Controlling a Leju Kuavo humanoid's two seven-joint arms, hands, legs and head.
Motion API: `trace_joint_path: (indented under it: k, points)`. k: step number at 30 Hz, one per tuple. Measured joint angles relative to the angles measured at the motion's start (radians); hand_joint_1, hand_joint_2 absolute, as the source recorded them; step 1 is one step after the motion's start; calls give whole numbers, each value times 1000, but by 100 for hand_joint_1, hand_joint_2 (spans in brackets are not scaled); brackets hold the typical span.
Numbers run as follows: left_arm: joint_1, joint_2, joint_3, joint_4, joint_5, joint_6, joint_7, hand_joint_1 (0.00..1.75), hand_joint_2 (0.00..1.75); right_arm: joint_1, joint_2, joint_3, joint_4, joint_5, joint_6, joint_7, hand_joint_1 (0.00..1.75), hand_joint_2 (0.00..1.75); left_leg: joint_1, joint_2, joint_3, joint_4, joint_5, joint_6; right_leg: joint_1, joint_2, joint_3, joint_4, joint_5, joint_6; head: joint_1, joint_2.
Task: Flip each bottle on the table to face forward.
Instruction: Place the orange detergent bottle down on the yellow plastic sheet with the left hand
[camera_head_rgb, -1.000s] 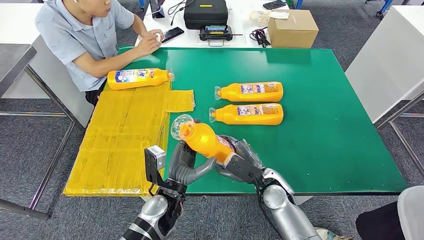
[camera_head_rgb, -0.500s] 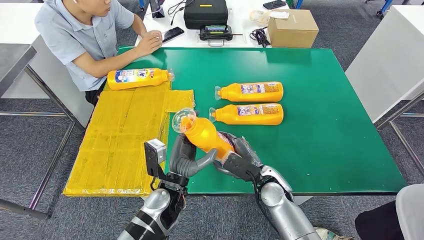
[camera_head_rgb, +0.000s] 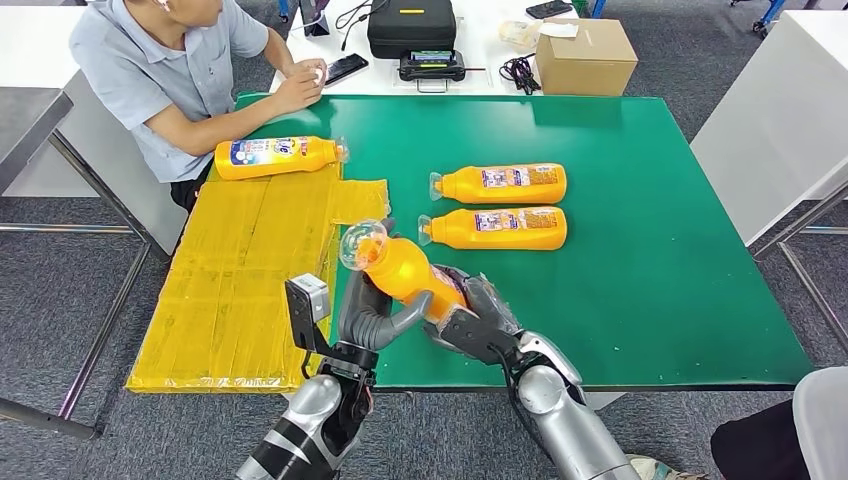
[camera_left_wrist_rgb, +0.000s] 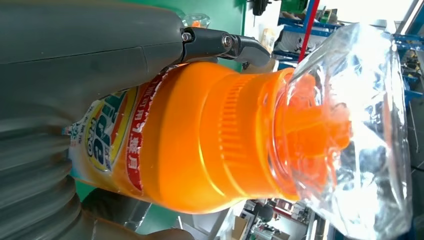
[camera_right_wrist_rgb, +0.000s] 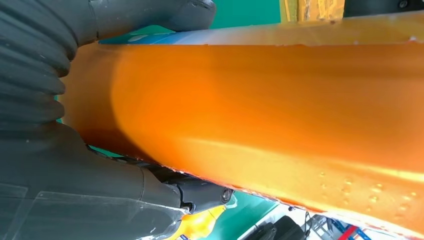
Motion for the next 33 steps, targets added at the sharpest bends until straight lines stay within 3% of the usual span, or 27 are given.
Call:
trace_joint_path:
  k: [2, 3, 6, 7, 21, 25, 33]
  points:
    - [-2, -1, 0, 5, 3, 4, -2, 2, 175, 0, 0, 3, 0, 0, 0, 0, 175, 175, 0, 0, 0, 0, 0, 0, 0, 0, 0, 0, 0, 0, 0, 0]
    - [-4, -1, 0, 7, 4, 6, -3, 31, 175, 0, 0, 5, 0, 0, 0, 0, 175, 175, 0, 0, 0, 0, 0, 0, 0, 0, 0, 0, 0, 0, 0, 0]
    - [-8, -2, 0, 14, 4, 12, -7, 160, 175, 0, 0, 11, 0, -1, 0, -1, 175, 175, 0, 0, 0, 0, 0, 0, 0, 0, 0, 0, 0, 0, 0, 0]
    - [-10, -3, 0, 16, 4, 12, -9, 175, 175, 0, 1, 12, 0, -2, 0, -1, 175, 175, 0, 0, 0, 0, 0, 0, 0, 0, 0, 0, 0, 0, 0, 0]
    - [-26, -5, 0, 35, -9, 19, -14, 175, 175, 0, 3, 14, 0, -28, 1, -5, 175, 175, 0, 0, 0, 0, 0, 0, 0, 0, 0, 0, 0, 0, 0, 0]
    - [-30, -8, -1, 35, -18, 29, -16, 175, 175, 0, 6, 11, 0, -53, 5, -6, 150, 175, 0, 0, 0, 0, 0, 0, 0, 0, 0, 0, 0, 0, 0, 0]
    - [-31, -9, -1, 35, -23, 36, -20, 175, 175, -1, 12, 8, 0, -63, 6, -6, 150, 175, 0, 0, 0, 0, 0, 0, 0, 0, 0, 0, 0, 0, 0, 0]
